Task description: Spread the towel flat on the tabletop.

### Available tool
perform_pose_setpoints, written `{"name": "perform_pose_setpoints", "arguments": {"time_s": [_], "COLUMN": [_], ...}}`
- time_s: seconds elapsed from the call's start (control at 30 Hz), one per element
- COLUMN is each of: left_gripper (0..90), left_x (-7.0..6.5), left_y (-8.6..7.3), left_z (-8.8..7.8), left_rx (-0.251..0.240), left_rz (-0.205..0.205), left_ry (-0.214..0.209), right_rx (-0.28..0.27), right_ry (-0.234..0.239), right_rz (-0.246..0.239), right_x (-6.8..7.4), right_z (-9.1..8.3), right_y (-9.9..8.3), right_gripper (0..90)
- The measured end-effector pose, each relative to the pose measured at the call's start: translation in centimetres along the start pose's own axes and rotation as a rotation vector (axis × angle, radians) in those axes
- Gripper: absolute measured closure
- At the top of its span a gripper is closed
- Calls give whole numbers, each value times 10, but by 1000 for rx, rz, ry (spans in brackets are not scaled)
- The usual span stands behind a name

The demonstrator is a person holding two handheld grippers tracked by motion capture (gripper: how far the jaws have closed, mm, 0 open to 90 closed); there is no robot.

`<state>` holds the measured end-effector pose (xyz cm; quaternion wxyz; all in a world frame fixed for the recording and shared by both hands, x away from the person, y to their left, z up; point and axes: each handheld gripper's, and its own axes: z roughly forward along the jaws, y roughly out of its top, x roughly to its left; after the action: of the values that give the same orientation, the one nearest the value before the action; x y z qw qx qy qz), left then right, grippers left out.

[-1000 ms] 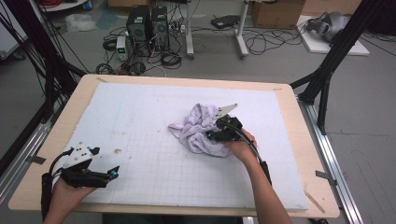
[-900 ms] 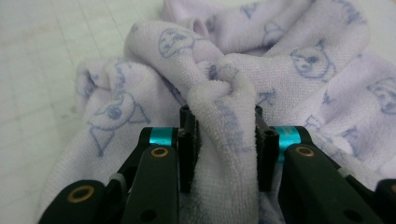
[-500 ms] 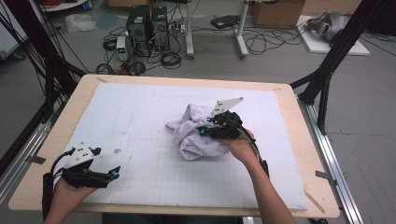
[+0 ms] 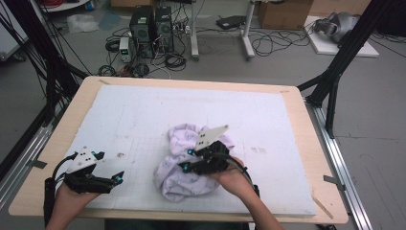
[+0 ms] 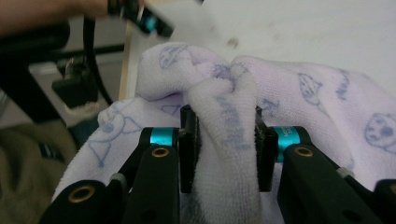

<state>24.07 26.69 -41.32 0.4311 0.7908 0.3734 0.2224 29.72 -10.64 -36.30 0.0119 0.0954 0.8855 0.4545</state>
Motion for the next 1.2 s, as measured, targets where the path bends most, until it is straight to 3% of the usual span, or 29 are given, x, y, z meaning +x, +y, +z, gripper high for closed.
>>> {"name": "perform_pose_setpoints", "arguments": {"time_s": [0.1,0.2,0.33,0.4,0.43,0.53,0.63,0.73,0.8,0.9,0.93,0.97,1.07,1.13,1.2], "left_gripper": [35,70,75,78,78,100,146,240,268,313,328,353,381,445,474], "left_x": [-1,-3,-7,-9,-10,-12,-15,-21,-25,-33,-35,-38,-47,-52,-57], "left_y": [1,2,5,7,8,13,20,27,32,41,43,45,52,55,57], "left_z": [1,3,6,9,10,14,21,29,35,49,52,56,70,76,79], "left_rx": [0,0,-1,-6,-9,-15,-12,-20,-23,-23,-19,-19,-9,0,4], "left_rz": [1,10,18,21,19,24,36,54,66,81,88,91,105,123,132], "left_ry": [-5,-25,-40,-53,-58,-87,-117,-146,-176,-225,-234,-249,-287,-296,-312], "right_rx": [49,64,-14,-71,-71,-85,-41,-12,-18,15,34,89,95,86,77], "right_ry": [36,49,60,7,7,-55,-154,-187,-186,-179,-168,-163,-145,-131,-125], "right_rz": [13,28,54,74,74,88,79,87,103,98,88,68,56,40,30], "right_x": [6,10,13,9,9,0,-9,-15,-19,-20,-20,-18,-17,-16,-14], "right_z": [15,15,-6,-28,-28,-39,-37,-29,-22,-11,-6,2,6,3,-5], "right_y": [-17,-24,-26,-30,-30,-37,-48,-57,-64,-67,-68,-70,-72,-73,-74], "right_gripper": [625,525,398,380,380,411,429,445,447,504,542,618,690,802,854]}}
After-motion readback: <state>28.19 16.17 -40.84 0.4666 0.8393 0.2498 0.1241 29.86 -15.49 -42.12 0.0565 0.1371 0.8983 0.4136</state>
